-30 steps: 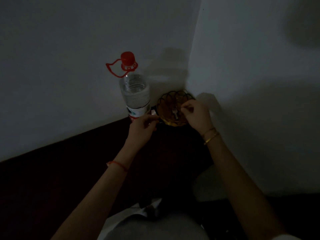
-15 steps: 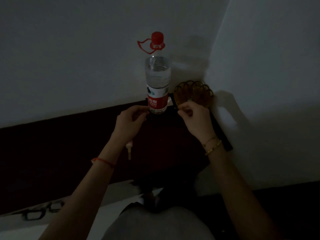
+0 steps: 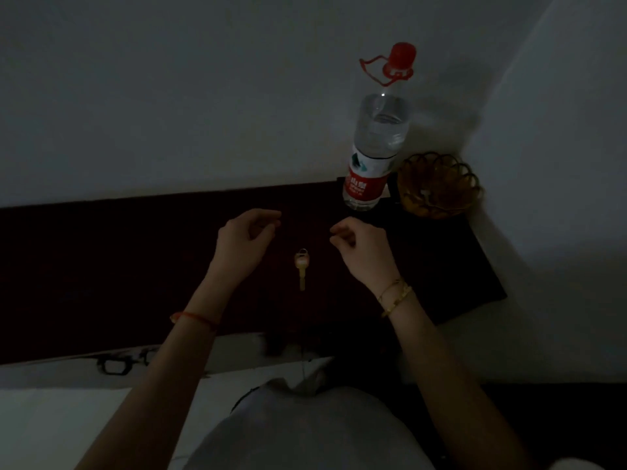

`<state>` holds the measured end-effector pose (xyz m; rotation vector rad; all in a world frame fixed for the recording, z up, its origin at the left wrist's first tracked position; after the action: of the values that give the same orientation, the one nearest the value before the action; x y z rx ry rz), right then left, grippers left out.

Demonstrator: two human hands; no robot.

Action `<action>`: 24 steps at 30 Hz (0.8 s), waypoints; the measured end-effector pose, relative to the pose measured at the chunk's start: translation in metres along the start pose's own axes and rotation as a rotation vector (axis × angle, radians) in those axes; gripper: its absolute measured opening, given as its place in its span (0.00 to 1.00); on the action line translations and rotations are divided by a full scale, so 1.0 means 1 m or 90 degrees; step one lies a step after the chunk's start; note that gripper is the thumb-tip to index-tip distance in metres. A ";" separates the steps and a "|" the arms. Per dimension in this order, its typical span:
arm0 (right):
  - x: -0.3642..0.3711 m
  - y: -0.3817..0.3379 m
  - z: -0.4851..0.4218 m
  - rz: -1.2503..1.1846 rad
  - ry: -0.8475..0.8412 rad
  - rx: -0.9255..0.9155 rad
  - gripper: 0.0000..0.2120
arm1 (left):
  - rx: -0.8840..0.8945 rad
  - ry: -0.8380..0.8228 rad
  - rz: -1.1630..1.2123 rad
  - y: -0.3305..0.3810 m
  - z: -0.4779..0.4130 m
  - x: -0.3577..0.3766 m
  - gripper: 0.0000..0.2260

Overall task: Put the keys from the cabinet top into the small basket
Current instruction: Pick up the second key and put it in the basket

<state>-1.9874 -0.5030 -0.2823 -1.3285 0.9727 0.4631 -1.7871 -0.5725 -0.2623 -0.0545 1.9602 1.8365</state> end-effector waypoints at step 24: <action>0.097 -0.020 -0.010 0.212 -0.085 0.226 0.15 | 0.019 -0.126 -0.021 -0.068 0.003 -0.068 0.12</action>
<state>-1.9221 -0.5400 -0.3482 -0.8093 1.1096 0.5927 -1.7024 -0.5957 -0.3029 0.0993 1.8377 1.7216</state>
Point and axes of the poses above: each hand's wrist, its own z-axis away from the middle knuckle, its own x-axis out of the palm, y = z × x, the point moved 8 cm from there along -z, towards the middle knuckle, and after that the axes turned 11 degrees about z, right-handed, at the moved point
